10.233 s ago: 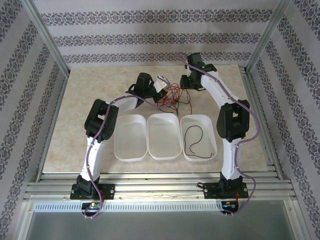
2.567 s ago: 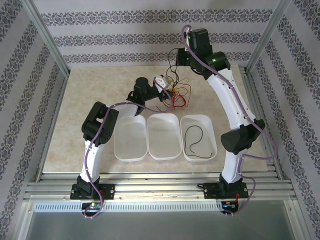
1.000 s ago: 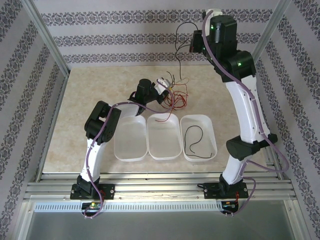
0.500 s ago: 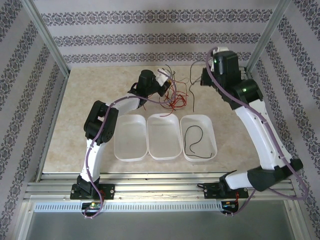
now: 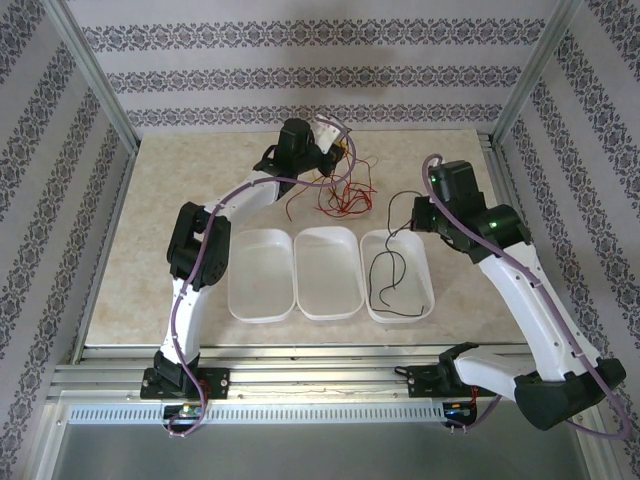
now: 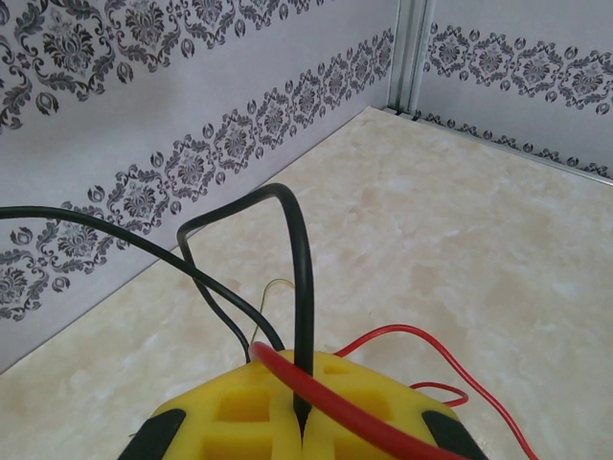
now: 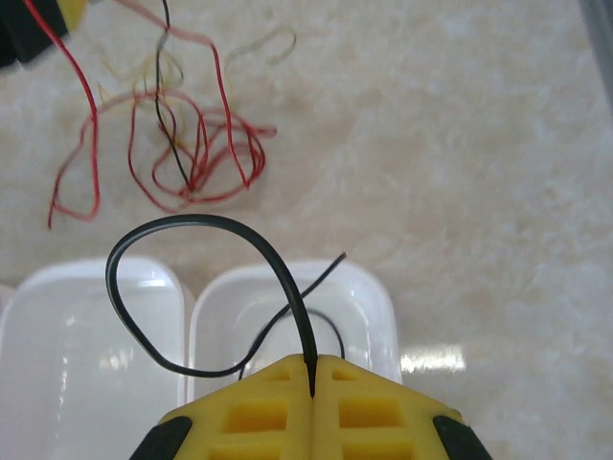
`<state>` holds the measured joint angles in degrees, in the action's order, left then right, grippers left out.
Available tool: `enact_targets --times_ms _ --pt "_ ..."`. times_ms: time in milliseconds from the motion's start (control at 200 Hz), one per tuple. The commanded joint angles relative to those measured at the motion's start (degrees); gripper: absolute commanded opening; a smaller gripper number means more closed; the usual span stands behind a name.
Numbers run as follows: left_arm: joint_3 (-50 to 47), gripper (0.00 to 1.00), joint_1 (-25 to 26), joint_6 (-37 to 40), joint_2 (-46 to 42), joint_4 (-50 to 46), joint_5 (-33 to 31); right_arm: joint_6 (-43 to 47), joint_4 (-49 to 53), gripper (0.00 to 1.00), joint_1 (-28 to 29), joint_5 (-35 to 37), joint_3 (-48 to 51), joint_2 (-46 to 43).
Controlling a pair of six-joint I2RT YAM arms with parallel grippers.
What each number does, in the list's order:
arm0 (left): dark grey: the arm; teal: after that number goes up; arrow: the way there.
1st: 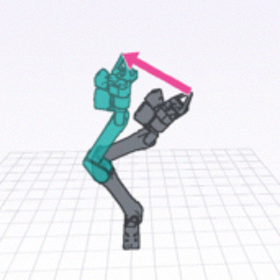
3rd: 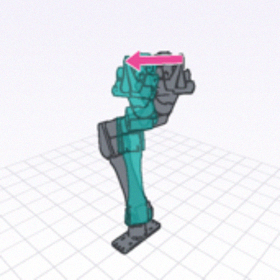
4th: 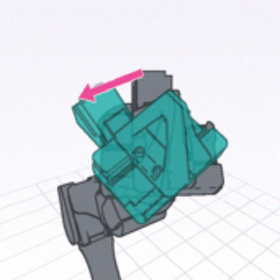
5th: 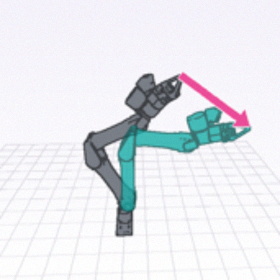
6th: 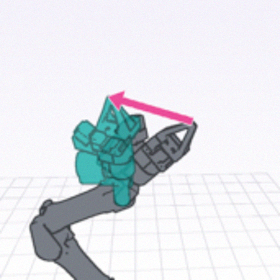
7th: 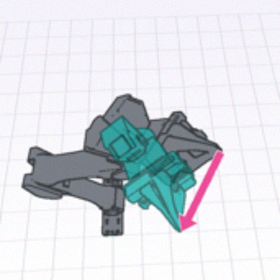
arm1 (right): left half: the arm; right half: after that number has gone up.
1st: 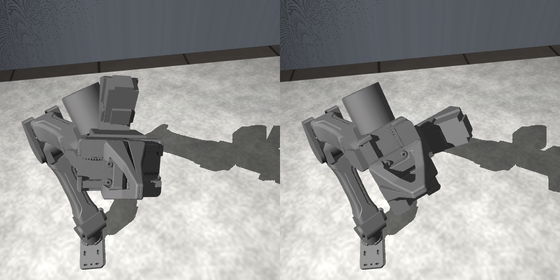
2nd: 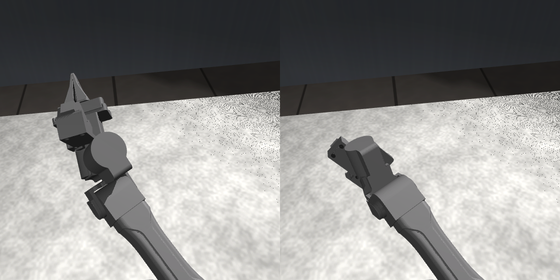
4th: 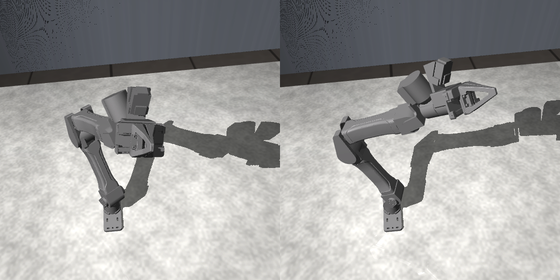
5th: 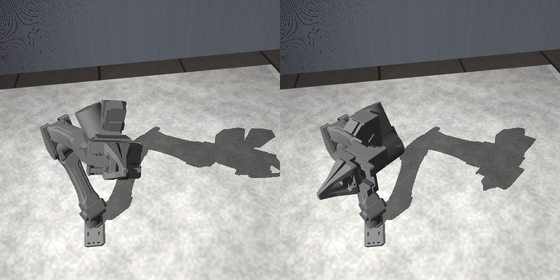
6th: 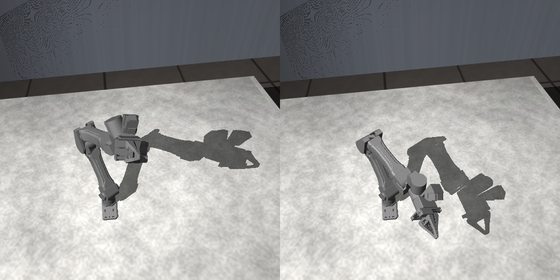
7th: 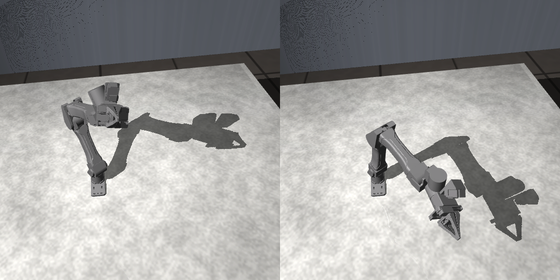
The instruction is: Untangle the cables
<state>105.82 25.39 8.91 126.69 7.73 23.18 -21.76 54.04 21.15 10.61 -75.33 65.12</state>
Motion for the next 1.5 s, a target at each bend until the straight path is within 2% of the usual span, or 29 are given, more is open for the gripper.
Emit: enact_targets --times_ms 0,235,470,759,1104,1304,1429,1494 --pt "3.07 0.00 -0.76 0.91 -0.50 -2.33 -1.41 -2.81 1.99 0.00 0.04 -2.48 3.44 -0.35" --pt "8.26 0.00 -1.29 2.23 3.14 -5.59 -1.47 -4.76 0.66 0.00 0.04 -4.59 10.09 2.56" --pt "12.89 0.00 -1.91 2.58 6.13 -7.64 -0.97 -7.95 -3.08 0.00 -1.37 2.57 15.30 5.04" --pt "10.96 0.00 -2.03 2.39 5.94 -7.20 -0.99 -10.27 -4.47 0.00 -1.35 10.85 18.43 10.00" --pt "9.84 0.00 -2.09 2.17 6.10 -6.27 -1.28 -11.54 -5.86 0.00 2.96 12.25 18.90 17.25" --pt "9.52 0.00 -2.18 2.08 6.02 -6.40 -1.05 -11.62 -7.34 0.00 3.54 11.23 18.79 20.69" --pt "9.23 0.00 -2.20 2.08 6.04 -6.22 -0.95 -10.82 -7.45 0.09 3.32 11.45 18.34 22.79" --pt "9.15 0.00 -2.21 2.14 6.02 -6.19 -0.87 -10.43 -7.15 0.18 3.35 11.49 17.77 22.87"
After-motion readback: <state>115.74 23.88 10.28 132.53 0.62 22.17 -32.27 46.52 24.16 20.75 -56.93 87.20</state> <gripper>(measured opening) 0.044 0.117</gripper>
